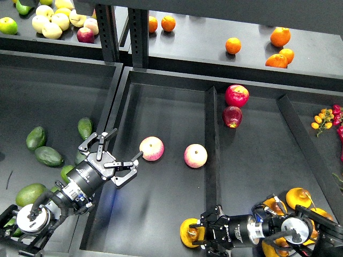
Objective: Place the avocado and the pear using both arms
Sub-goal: 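Carry the pear with the right gripper into the pear bin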
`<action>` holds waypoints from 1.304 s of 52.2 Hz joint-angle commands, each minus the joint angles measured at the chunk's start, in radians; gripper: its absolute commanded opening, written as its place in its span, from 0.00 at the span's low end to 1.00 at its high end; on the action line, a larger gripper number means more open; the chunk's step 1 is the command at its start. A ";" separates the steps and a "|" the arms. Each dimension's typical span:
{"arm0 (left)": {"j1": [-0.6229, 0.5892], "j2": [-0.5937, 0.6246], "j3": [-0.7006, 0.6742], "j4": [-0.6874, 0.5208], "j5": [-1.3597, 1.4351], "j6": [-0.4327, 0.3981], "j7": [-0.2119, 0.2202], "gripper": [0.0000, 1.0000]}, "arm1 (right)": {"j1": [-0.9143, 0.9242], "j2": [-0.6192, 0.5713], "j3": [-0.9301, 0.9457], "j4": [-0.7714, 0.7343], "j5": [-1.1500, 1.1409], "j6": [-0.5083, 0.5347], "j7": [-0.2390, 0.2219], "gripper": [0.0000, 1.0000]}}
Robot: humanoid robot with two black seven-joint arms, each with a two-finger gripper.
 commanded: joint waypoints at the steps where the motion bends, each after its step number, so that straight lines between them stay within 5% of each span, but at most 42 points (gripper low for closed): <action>1: 0.001 0.000 0.000 0.000 0.000 0.000 0.000 0.99 | 0.010 -0.015 0.078 0.015 0.028 0.000 0.000 0.21; 32: 0.005 0.000 0.002 0.000 0.002 0.000 0.000 0.99 | -0.059 -0.416 0.195 0.150 0.131 0.000 0.000 0.23; 68: 0.009 0.000 0.005 -0.001 0.009 0.000 0.000 0.99 | -0.180 -0.296 0.186 0.041 0.051 0.000 0.000 0.25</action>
